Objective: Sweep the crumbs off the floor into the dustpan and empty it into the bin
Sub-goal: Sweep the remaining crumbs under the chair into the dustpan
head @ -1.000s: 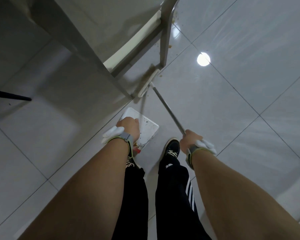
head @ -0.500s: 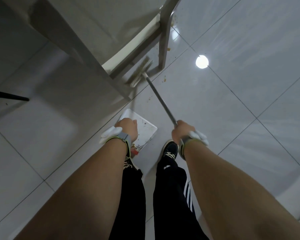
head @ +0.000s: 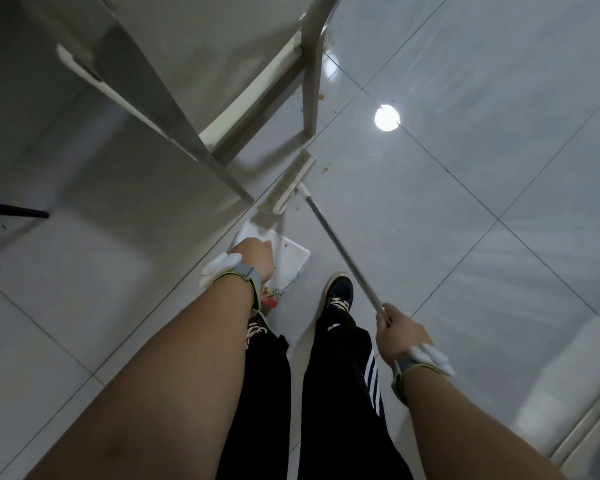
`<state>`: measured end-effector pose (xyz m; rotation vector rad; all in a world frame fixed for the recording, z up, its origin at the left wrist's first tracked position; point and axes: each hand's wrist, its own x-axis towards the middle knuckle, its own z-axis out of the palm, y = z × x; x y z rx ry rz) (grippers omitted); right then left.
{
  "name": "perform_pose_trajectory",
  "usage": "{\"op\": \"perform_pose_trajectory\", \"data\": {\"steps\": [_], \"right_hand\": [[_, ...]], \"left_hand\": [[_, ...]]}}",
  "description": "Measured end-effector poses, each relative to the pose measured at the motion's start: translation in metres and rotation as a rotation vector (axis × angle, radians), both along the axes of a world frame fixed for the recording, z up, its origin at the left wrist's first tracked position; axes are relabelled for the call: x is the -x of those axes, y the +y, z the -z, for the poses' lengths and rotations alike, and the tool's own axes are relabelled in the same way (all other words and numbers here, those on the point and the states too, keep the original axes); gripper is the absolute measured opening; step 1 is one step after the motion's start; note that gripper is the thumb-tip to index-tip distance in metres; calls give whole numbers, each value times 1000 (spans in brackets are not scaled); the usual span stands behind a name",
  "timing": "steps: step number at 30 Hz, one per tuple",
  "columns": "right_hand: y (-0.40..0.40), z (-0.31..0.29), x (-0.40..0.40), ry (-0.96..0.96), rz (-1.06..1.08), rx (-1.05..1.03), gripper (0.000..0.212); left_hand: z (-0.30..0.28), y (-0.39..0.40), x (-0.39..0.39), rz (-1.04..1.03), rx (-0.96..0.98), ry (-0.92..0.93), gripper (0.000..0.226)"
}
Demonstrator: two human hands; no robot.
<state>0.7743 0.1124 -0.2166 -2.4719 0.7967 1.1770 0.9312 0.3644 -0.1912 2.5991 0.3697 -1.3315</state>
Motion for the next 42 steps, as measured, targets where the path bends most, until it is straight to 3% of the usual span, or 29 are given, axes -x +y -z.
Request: {"op": "perform_pose_trajectory", "data": {"steps": [6, 10, 17, 20, 23, 26, 29, 33, 36, 39, 42], "right_hand": [[20, 20, -56, 88, -89, 30, 8], [-3, 14, -52, 146, -45, 81, 10], [-62, -16, -27, 14, 146, 48, 6], [-53, -19, -49, 69, 373, -196, 19], [-45, -29, -90, -134, 505, -244, 23], [-48, -34, -123, -85, 291, -88, 27], [-52, -23, -153, -4, 290, -92, 30], [-61, -13, -192, 72, 76, 42, 28], [-70, 8, -190, 148, 16, 53, 27], [-65, 27, -172, 134, 160, -94, 42], [-66, 29, -145, 258, 24, 23, 38]], "left_hand": [[-9, -3, 9, 8, 51, -46, 60], [-19, 0, 11, 2, 55, -58, 62], [-20, -9, 11, -22, 19, -61, 49], [-22, -19, 8, -67, 16, -81, 59], [-25, -31, -1, -50, 13, -89, 62], [-26, -41, -10, -19, 14, -101, 61], [-25, -55, -21, -2, 4, -95, 62], [-19, -70, -32, 7, 2, -91, 62], [-11, -80, -35, 13, -3, -94, 62], [-9, -85, -39, 45, -4, -95, 62], [-10, -90, -39, 70, -42, -77, 61]]}}
